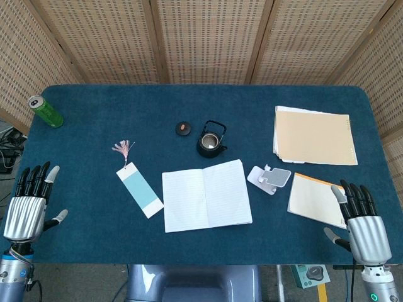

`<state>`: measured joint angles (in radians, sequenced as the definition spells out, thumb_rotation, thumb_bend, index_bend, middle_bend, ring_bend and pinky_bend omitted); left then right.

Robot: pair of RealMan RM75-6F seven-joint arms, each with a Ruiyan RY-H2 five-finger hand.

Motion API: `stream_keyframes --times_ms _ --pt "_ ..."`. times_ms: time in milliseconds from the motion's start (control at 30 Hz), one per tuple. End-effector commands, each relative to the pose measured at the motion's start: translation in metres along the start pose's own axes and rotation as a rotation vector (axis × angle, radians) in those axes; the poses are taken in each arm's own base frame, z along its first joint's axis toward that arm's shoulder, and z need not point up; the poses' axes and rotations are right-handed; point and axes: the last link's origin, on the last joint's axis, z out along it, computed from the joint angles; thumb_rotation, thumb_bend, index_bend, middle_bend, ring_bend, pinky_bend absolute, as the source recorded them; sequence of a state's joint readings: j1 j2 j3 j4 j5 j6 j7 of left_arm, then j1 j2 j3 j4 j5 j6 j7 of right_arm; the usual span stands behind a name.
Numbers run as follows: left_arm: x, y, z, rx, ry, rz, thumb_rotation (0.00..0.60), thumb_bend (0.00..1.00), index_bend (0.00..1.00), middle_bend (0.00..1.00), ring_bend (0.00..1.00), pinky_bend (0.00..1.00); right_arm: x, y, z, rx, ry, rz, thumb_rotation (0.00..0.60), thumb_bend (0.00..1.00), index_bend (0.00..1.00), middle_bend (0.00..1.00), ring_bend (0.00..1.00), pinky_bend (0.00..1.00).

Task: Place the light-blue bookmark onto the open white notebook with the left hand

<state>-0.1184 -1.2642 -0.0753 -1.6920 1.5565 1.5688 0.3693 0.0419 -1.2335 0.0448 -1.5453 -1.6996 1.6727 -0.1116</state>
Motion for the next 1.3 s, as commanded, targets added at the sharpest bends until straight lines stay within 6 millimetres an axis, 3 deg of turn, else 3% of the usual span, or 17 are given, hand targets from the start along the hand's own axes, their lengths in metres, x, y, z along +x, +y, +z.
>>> stream_keyframes --times_ms 33,1000,1300 --pt "0.0 -0.001 0.001 0.002 0.001 -0.001 0.6 0.12 0.0 0.0 0.0 0.0 -0.001 0.0 0.0 0.001 -0.001 -0.002 0.6 0.12 0.0 0.0 0.0 0.0" --pt "-0.005 0.002 0.003 -0.033 -0.019 0.016 0.6 0.12 0.0 0.0 0.0 0.0 0.0 0.0 0.0 -0.002 0.008 0.002 0.6 0.12 0.0 0.0 0.0 0.0" --pt "-0.009 0.003 0.032 -0.171 -0.027 0.056 0.6 0.12 0.0 0.0 0.0 0.0 -0.002 0.007 0.004 -0.028 0.005 0.004 0.6 0.12 0.01 0.0 0.0 0.0"
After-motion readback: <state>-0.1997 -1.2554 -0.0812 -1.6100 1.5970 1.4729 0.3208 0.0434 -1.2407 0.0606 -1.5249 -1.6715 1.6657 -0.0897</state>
